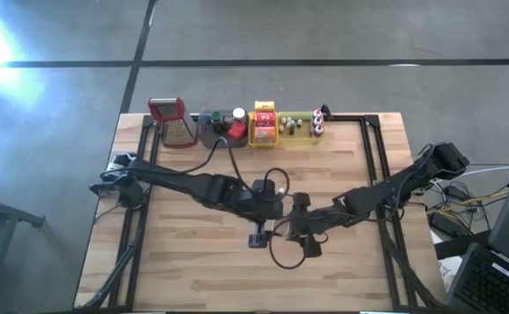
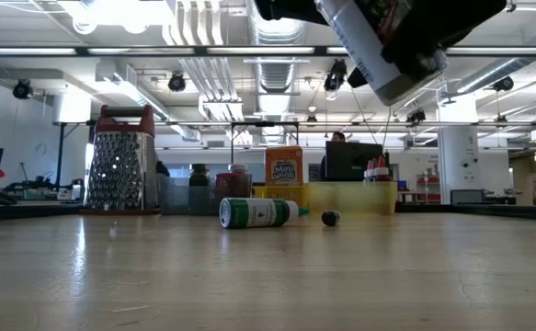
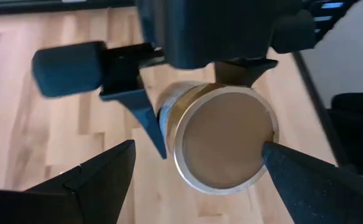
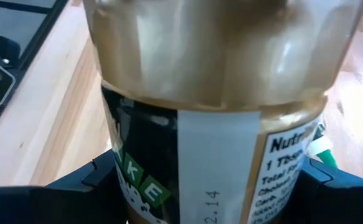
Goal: Pick & Place Kitchen Items
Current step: Put the gold seasoning bottle into the black bin
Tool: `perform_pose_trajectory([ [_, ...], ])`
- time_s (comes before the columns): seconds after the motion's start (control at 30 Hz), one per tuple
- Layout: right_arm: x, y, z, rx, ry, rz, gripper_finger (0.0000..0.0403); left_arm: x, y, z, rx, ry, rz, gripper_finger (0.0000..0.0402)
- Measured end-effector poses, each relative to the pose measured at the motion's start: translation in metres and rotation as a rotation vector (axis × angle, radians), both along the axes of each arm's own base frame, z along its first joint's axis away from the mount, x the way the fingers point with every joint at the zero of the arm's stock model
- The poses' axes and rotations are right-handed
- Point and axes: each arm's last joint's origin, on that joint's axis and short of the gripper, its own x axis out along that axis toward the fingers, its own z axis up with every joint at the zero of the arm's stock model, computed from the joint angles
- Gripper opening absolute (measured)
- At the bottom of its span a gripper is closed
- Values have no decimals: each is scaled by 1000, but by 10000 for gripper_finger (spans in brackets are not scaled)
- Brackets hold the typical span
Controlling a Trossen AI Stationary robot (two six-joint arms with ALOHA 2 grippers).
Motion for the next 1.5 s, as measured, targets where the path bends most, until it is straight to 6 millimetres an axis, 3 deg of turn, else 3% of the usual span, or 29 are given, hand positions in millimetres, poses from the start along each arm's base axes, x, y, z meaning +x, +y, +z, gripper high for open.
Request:
perform_pose_trajectory([
  [0.5,2,-2,3,-10,-21,-15,270,-1,-1,5,-56,8,-66,362],
  [1.0,11,-8,23,5,-86,-45,270,-1,1,3,63,-9,9,362],
  [1.5,10,-8,21,-3,-63,-39,270,-1,2,17,78,-39,4,348],
])
